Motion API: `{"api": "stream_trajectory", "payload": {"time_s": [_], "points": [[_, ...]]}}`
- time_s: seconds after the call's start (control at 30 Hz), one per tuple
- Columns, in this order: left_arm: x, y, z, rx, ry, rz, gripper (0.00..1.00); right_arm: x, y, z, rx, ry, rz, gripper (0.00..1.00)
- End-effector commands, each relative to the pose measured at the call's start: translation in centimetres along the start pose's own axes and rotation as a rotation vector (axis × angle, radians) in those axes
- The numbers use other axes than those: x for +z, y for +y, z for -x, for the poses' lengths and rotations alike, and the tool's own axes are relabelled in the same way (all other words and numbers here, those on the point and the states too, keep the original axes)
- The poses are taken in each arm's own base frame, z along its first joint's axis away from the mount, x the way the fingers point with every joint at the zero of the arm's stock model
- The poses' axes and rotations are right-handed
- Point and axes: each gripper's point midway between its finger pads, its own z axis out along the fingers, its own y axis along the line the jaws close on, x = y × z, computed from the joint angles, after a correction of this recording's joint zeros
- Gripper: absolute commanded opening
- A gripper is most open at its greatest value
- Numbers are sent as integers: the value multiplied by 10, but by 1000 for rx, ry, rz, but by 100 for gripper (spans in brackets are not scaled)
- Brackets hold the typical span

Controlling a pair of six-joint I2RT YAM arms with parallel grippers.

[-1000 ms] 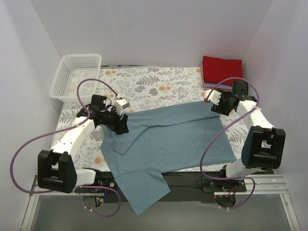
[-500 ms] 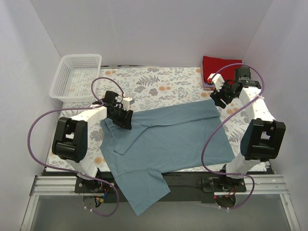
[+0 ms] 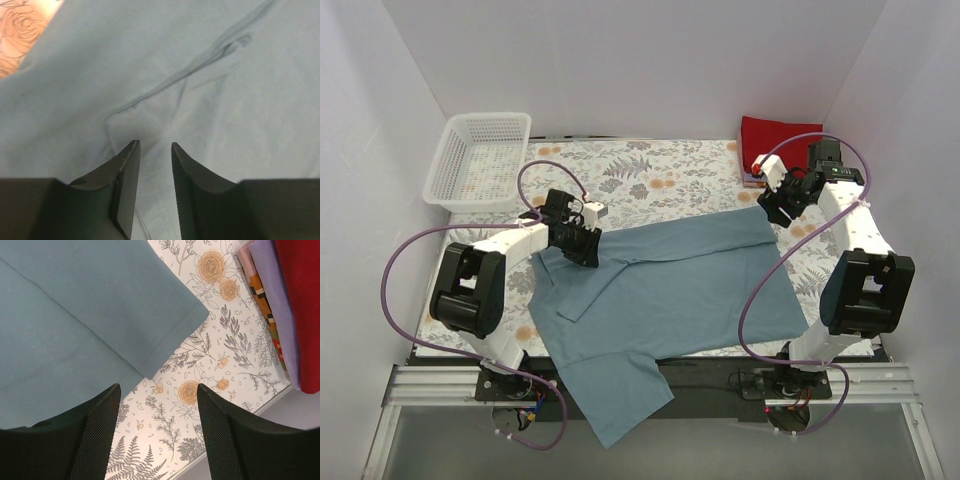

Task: Fold and stack the t-shirts
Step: Fold the tshirt

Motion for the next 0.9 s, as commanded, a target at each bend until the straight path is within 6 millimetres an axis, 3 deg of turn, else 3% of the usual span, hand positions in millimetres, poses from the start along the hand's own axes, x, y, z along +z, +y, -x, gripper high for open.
{"api": "stream_trajectory", "payload": {"time_s": [0.0, 0.17, 0.23, 0.3, 0.43, 0.47, 0.87], "points": [[-3, -16, 9, 26, -37, -66, 24, -14, -6, 7, -37, -6, -34, 68], [-10, -31, 16, 68, -62, -97, 1, -17, -9, 8, -57, -6, -44, 66], [-11, -32, 16, 81, -61, -80, 0, -17, -10, 7, -62, -1, -47, 66], [-13, -31, 18, 75, -69, -62, 4, -16, -7, 5, -63, 2, -40, 66], [-14, -10, 31, 59, -94, 59, 13, -15, -1, 2, -69, 5, -29, 66], [-9, 0, 27, 42, -67, 97, 15, -15, -2, 2, -70, 4, -30, 66], [3, 31, 22, -12, 2, 215, 35, -15, 0, -1, -86, 16, -28, 66]]}}
